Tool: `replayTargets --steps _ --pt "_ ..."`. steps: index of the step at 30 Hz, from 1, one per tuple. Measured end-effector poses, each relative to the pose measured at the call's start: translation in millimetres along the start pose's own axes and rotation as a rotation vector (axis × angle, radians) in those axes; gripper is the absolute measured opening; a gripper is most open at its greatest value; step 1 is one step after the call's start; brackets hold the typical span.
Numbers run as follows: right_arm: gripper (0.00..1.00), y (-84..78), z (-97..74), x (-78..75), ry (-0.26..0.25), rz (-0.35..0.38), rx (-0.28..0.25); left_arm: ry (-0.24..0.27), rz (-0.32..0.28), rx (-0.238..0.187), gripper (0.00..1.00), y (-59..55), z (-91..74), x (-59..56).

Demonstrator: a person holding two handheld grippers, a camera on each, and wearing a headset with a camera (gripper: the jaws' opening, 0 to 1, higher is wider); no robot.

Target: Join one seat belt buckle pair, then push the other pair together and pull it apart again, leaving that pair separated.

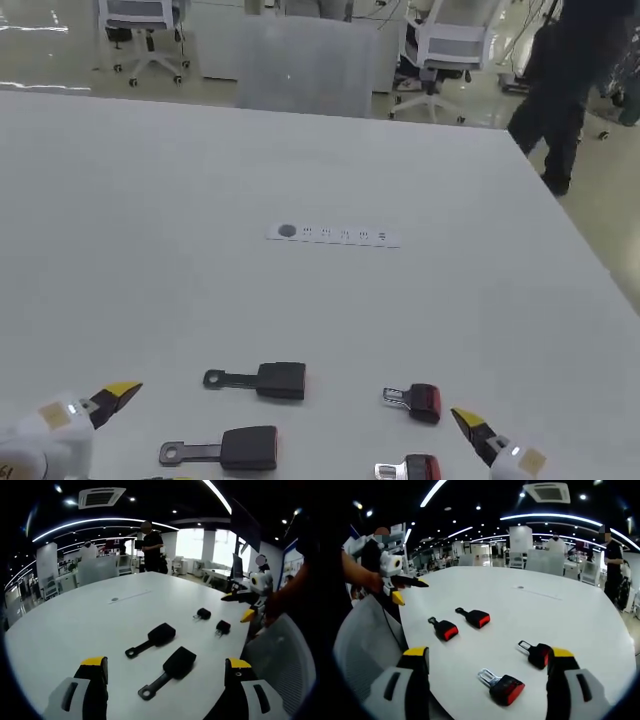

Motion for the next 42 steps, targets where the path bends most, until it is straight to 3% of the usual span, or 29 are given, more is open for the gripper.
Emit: replayTargets --steps 15,21,42 --pt "1.00 -9.2 3.0 -0.3 0.025 0.007 0.016 -0.021 0.004 0.028 1.00 -6.1 13.2 -5.1" --pt "1.00 -15.0 6.9 3.5 0.094 -0.007 0.033 -0.041 0.017 0.046 0.99 -9.5 22.6 -6.9" --pt "0.98 -30.8 17.4 -9.2 0.193 -0.048 0.080 -0.088 0.050 0.111 0.97 -14.2 54.9 -3.9"
Point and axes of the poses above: the centre of the closed fingertips' face, and the gripper's own axes: z roughly forward along the fingers, x roughly to its left, y roughly out of its top, the point moved 2 cm from there along -z, roughly backward along the fingers, and after that the axes turned 15 degrees about -z, right-handed, at the moved point
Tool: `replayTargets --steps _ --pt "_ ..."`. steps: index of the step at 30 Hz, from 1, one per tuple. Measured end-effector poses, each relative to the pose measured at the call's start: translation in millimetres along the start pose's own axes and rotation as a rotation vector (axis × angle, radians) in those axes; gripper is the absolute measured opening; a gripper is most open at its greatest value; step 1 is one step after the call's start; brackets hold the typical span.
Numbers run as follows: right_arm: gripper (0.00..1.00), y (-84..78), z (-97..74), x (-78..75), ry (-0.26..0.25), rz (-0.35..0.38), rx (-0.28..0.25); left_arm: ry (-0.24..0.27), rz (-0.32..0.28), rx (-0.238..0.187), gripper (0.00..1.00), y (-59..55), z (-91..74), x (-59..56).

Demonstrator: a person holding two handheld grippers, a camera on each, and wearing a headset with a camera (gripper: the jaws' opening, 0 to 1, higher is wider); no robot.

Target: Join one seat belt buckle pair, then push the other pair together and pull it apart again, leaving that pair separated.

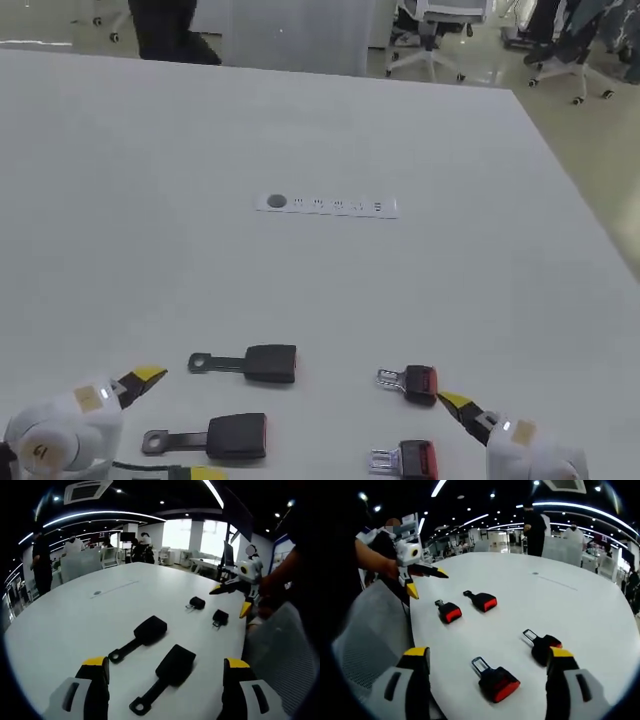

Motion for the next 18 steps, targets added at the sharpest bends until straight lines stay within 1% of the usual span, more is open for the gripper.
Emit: replayTargets --steps 4,8,9,13,14,18 --pt "0.98 -3.1 1.4 -3.9 0.018 -0.006 0.009 -0.010 0.007 0.011 0.97 -0.5 5.8 0.2" --pt "0.96 -6.1 2.5 -2.3 0.052 -0.022 0.020 -0.023 0.028 0.038 0.95 -4.3 12.2 0.4" --pt "0.95 -8.7 3.1 -1.6 0.066 -0.024 0.029 -0.027 0.037 0.045 0.95 -5.1 13.8 0.1" --pt "0.93 -14.8 4.4 0.1 0.098 -0.029 0.045 -0.041 0.047 0.065 0.92 -7.2 21.1 -0.6" --pt "0.92 -18.6 5.3 0.7 0.107 -0.037 0.056 -0.045 0.053 0.070 0.91 -8.4 22.7 -0.8" --pt "0.90 -26.7 8.6 1.7 0.125 -0.042 0.080 -0.062 0.073 0.103 0.87 -13.6 30.8 -2.0"
Point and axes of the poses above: the centre of the closed fingertips' face, and the gripper's own axes: z roughly forward along the fingers, x roughly to its left, y roughly out of its top, the point moved 2 cm from there along -z, roughly backward along the fingers, and after that the axes turned 15 degrees about -z, right-handed, at the moved point
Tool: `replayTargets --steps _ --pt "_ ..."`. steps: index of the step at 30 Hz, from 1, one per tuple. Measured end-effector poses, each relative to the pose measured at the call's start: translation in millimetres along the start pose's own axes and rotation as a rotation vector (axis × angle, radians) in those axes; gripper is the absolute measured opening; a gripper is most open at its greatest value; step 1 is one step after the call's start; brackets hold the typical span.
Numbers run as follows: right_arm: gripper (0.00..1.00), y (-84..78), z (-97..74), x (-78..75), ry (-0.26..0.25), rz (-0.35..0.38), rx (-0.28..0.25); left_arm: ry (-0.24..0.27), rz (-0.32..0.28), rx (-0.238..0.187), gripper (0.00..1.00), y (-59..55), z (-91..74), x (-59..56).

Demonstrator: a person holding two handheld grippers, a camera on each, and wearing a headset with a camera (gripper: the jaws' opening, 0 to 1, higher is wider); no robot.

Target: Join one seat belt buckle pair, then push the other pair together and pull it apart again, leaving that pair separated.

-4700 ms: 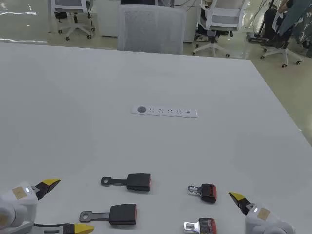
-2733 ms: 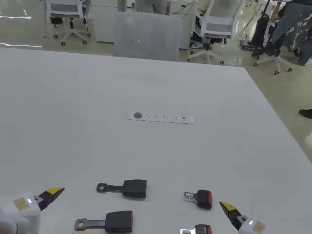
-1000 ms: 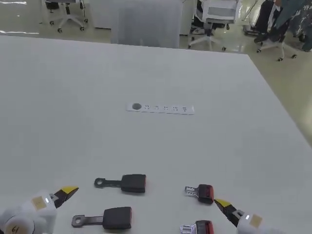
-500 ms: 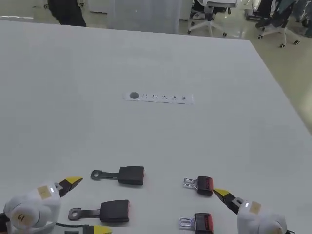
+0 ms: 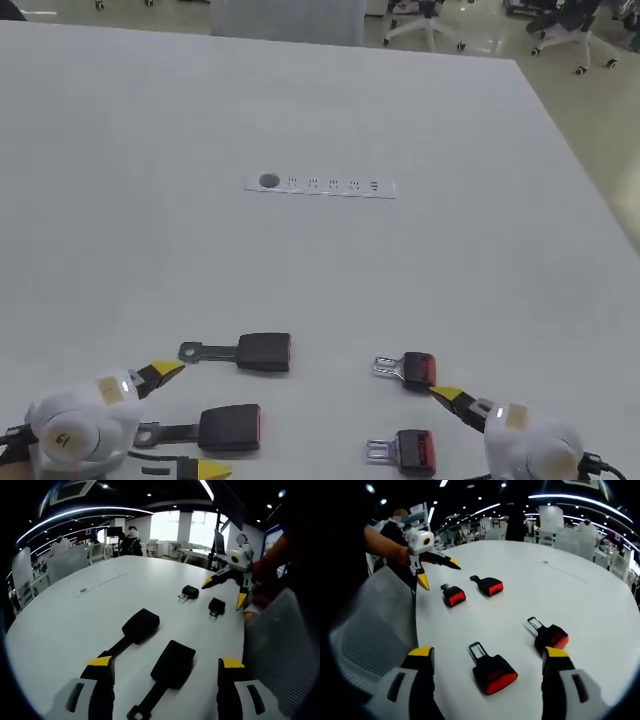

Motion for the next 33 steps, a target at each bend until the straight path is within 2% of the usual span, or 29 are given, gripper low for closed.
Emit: replayTargets --steps 8,10,15,18,25,26,30,31,32,33 --pt "0.86 -10.5 3.0 -0.3 0.037 -0.022 0.032 -0.027 0.039 0.071 0.84 -10.4 14.9 -0.6" --pt "0.85 -12.0 3.1 -2.1 0.045 -0.022 0.037 -0.033 0.041 0.076 0.82 -11.2 19.1 1.1" --pt "0.81 -16.5 4.8 -4.4 0.063 -0.035 0.054 -0.048 0.059 0.118 0.78 -17.4 27.6 5.0" --pt "0.77 -18.7 4.9 -5.1 0.079 -0.049 0.064 -0.064 0.098 0.163 0.75 -24.3 30.9 3.7" --pt "0.66 -28.0 5.1 -3.0 0.152 -0.117 0.115 -0.098 0.171 0.233 0.61 -37.4 36.8 1.7" --pt "0.65 -29.5 5.4 -3.0 0.163 -0.125 0.122 -0.096 0.203 0.218 0.60 -34.9 38.5 1.9" --pt "0.58 -32.2 5.1 -3.8 0.191 -0.140 0.131 -0.104 0.184 0.220 0.56 -33.6 38.2 2.3" --pt "0.56 -33.4 4.5 -3.7 0.198 -0.150 0.141 -0.108 0.198 0.224 0.54 -33.8 38.6 1.8" --pt "0.55 -34.9 4.1 -3.8 0.206 -0.166 0.153 -0.109 0.238 0.236 0.52 -34.5 38.6 2.6" --pt "0.55 -35.8 4.4 -3.9 0.207 -0.171 0.157 -0.107 0.246 0.247 0.49 -35.8 38.2 2.2"
Point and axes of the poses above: the centre of the closed fingertips' face, and the gripper's own axes: z roughly forward along the fingers, x roughly to its left, y roughly out of its top, the point moved 2 cm from there along -z, roughly backward along the fingers, and after that the axes turned 15 degrees about -z, right-handed, at the moved point
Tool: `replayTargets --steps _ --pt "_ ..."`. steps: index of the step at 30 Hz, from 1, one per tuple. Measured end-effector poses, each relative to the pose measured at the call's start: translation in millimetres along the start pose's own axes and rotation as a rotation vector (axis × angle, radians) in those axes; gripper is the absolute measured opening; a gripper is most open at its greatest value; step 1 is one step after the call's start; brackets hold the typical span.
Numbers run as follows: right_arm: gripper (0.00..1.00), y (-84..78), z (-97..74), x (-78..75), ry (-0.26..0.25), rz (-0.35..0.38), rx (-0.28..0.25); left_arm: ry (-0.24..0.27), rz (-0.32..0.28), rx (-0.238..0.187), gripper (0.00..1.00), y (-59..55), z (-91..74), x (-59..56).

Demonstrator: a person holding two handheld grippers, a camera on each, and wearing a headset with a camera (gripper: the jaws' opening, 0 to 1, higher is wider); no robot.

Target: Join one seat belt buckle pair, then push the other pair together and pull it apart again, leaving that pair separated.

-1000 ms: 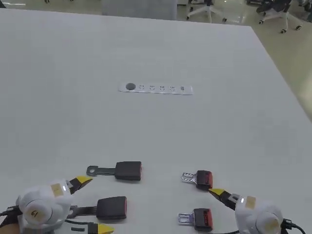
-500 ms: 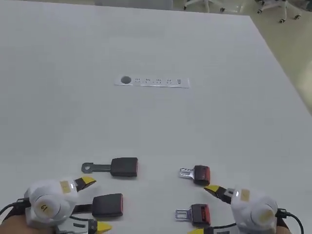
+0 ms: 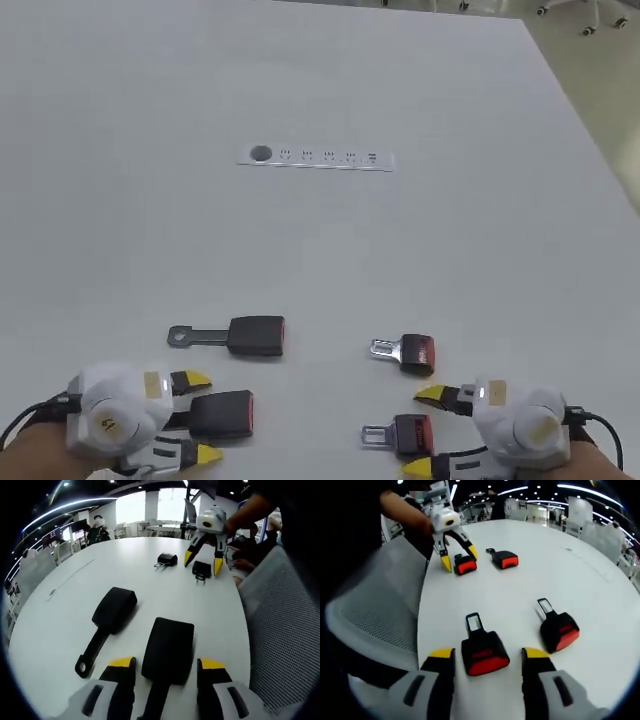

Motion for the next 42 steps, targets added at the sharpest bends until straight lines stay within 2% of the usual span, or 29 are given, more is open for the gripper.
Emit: replayTargets --steps 3,4,5,12,17,31,42 --pt "0.49 1.6 1.5 1.5 0.019 -0.018 -0.008 -0.011 0.012 0.004 0.41 0.5 -0.6 1.2" --pt "0.45 1.2 1.6 2.5 0.028 -0.024 -0.005 -0.020 0.025 -0.014 0.38 5.0 0.6 0.2" --pt "0.42 1.3 2.1 2.2 0.030 -0.035 -0.008 -0.020 0.018 0.007 0.36 3.2 -1.0 0.8" --pt "0.38 1.3 2.8 1.3 0.031 -0.051 -0.030 -0.056 0.094 0.037 0.36 2.6 -3.1 0.7" --pt "0.37 0.6 2.8 1.2 0.028 -0.063 -0.043 -0.074 0.127 0.066 0.35 2.2 -1.4 1.5" --pt "0.36 6.0 5.1 0.0 -0.001 -0.019 -0.075 -0.081 0.123 0.064 0.35 0.5 -1.9 3.1" --pt "0.36 28.6 23.2 -5.2 -0.004 -0.018 -0.097 -0.084 0.117 0.066 0.35 0.9 -1.2 2.6"
Point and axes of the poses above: the centre of the closed fingertips' face, and the gripper's own axes: z roughly forward along the fingers, x roughly to its left, y roughly out of its top, the point moved 2 cm from there along -z, roughly backward along the fingers, and after that the axes turned 15 degrees about -z, right-handed, at the moved point
